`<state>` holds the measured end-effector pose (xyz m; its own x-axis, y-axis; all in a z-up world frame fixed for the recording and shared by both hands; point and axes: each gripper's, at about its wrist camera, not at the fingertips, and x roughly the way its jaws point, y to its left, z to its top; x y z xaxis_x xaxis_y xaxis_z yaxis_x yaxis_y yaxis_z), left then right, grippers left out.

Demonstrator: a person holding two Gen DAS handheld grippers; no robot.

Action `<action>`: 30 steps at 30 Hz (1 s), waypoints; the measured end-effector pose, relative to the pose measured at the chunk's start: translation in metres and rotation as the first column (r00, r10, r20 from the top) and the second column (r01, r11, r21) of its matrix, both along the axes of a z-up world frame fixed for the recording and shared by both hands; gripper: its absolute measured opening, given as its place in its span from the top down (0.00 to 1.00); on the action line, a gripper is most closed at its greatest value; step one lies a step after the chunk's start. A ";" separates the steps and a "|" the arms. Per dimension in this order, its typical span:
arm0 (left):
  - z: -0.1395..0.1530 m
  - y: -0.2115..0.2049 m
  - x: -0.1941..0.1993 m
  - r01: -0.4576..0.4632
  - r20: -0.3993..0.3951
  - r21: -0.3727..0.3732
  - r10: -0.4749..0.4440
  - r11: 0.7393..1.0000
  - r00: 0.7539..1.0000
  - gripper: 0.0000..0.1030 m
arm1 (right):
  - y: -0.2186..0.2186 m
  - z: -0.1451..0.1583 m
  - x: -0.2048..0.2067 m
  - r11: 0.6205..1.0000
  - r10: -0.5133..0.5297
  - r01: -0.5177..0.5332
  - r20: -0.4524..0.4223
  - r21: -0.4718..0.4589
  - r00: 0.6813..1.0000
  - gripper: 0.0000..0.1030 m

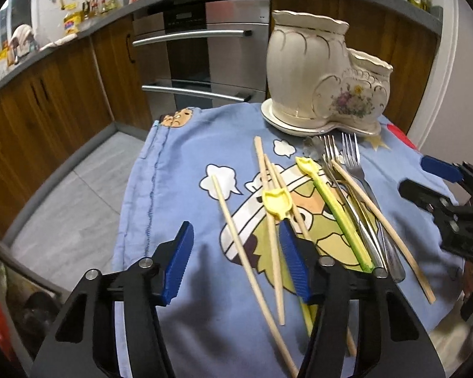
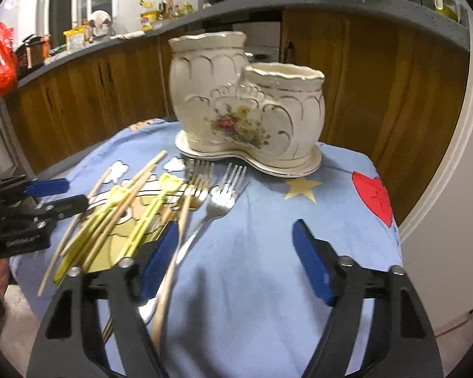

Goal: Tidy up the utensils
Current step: 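Lower the left tool onto a wooden chopstick and close on it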

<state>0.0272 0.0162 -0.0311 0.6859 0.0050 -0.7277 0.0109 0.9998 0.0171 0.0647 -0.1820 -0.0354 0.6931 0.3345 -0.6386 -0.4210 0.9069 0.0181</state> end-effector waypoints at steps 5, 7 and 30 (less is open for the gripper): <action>-0.005 0.005 0.007 -0.017 -0.020 -0.031 0.016 0.999 1.000 0.65 | 0.009 0.000 0.031 1.000 -0.007 0.007 -0.061 0.008 0.998 0.50; -0.009 0.004 0.009 -0.007 -0.031 -0.041 0.006 0.999 0.999 0.70 | 0.013 -0.002 0.043 1.000 -0.007 0.007 -0.088 0.006 0.996 0.57; -0.019 0.005 0.023 0.023 -0.006 -0.007 -0.023 1.000 1.000 0.89 | 0.022 -0.010 0.087 0.998 0.056 -0.056 -0.162 0.005 0.985 0.94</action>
<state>0.0506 0.0207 -0.0498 0.6810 -0.0160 -0.7321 0.0337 0.9994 0.0096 0.1519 -0.1597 -0.0449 0.5606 0.3700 -0.7408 -0.4622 0.8821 0.0908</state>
